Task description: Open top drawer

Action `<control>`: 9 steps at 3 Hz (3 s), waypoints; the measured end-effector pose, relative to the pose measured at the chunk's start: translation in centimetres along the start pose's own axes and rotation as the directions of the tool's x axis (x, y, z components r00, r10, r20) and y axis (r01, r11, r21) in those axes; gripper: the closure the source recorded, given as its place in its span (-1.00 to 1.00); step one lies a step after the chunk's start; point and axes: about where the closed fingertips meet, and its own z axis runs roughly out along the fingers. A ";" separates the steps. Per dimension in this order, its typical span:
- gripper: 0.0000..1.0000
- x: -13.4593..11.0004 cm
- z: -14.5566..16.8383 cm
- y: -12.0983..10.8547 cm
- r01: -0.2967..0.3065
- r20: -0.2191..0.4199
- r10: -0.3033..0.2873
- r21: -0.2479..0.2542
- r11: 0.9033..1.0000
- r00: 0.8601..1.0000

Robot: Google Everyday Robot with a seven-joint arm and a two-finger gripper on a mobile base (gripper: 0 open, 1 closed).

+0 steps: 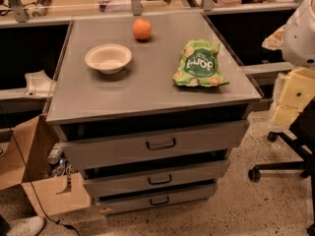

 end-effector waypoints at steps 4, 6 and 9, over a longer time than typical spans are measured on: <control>-1.00 0.6 3.7 4.0 0.011 0.138 -0.010 -0.011 1.000 0.990; -1.00 -0.5 8.9 9.5 0.085 0.096 -0.082 -0.031 0.996 0.992; -1.00 -1.4 15.9 9.7 0.087 0.038 -0.087 -0.003 0.996 0.995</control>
Offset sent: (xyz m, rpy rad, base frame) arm -0.0371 0.0122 -0.0548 0.1535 -0.0386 0.0448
